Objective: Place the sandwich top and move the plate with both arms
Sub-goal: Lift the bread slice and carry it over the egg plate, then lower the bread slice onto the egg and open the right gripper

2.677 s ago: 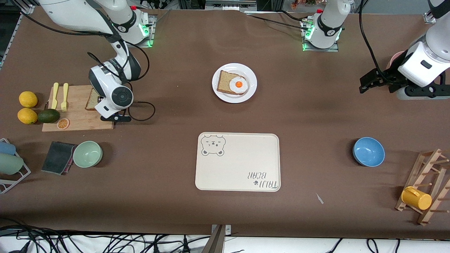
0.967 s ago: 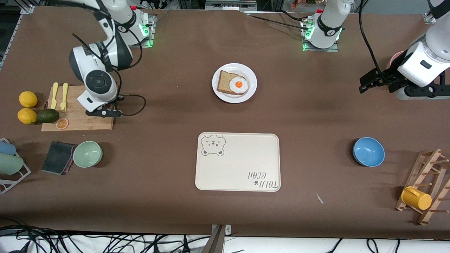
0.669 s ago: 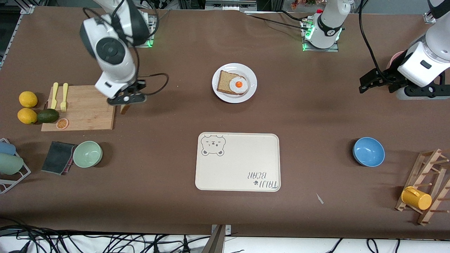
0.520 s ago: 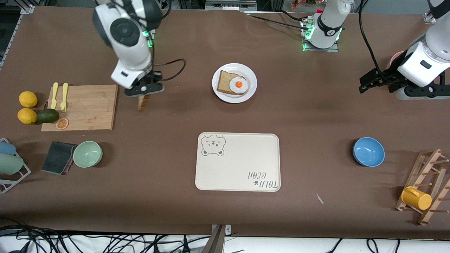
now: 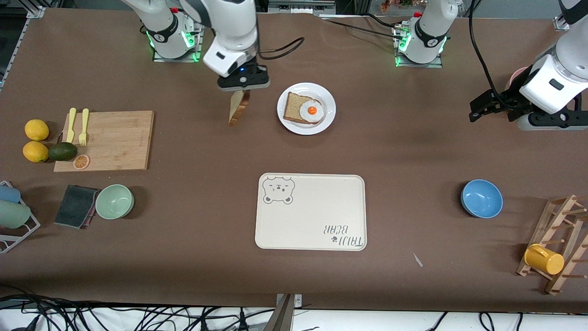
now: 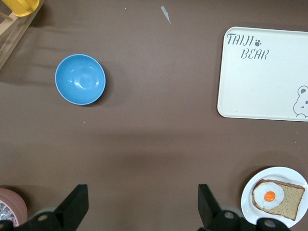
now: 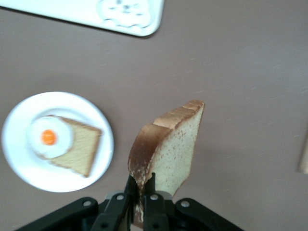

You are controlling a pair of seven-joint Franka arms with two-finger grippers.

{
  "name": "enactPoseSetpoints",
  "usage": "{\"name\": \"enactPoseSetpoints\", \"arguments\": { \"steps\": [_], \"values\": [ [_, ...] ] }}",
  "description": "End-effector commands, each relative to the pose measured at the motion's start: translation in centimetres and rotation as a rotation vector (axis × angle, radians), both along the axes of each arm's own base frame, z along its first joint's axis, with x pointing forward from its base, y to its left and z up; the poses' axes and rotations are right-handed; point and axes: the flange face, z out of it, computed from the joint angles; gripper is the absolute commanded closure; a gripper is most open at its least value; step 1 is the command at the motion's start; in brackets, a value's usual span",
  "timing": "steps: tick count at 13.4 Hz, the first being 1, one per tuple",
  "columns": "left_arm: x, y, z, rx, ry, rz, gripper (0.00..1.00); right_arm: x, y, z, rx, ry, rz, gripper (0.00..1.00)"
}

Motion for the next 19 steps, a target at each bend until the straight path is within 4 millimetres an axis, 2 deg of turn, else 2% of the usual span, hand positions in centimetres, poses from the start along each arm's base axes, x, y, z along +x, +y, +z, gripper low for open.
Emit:
{"name": "enactPoseSetpoints", "arguments": {
  "steps": [1, 3, 5, 8, 10, 13, 17, 19],
  "values": [
    [0.3, -0.1, 0.6, 0.036, 0.001, -0.003, 0.00, -2.2, 7.3, -2.6, -0.016, 0.019, -0.020, 1.00],
    [0.3, -0.1, 0.6, 0.034, 0.001, -0.003, 0.00, -4.4, 11.0, -6.1, -0.096, -0.027, -0.094, 1.00],
    [0.3, -0.1, 0.6, 0.035, 0.001, -0.005, 0.00, -6.4, 13.4, -8.9, -0.194, -0.025, -0.146, 1.00],
    [0.3, -0.1, 0.6, 0.035, 0.001, -0.005, 0.00, -6.6, 14.7, -9.7, -0.207, -0.001, -0.169, 1.00],
    [0.3, -0.1, 0.6, 0.035, 0.001, -0.005, 0.00, -6.7, 16.9, -10.7, -0.164, 0.005, -0.173, 1.00],
    [0.3, -0.1, 0.6, 0.034, 0.000, -0.005, 0.00, -6.3, 17.6, -12.0, -0.154, 0.015, -0.187, 1.00],
    [0.3, -0.1, 0.6, 0.035, 0.001, -0.006, 0.00, -7.3, 18.0, -15.0, -0.194, 0.034, -0.171, 1.00],
    [0.3, -0.1, 0.6, 0.035, 0.001, -0.006, 0.00, -7.4, 18.2, -15.5, -0.195, 0.033, -0.164, 0.99]
  ]
}}
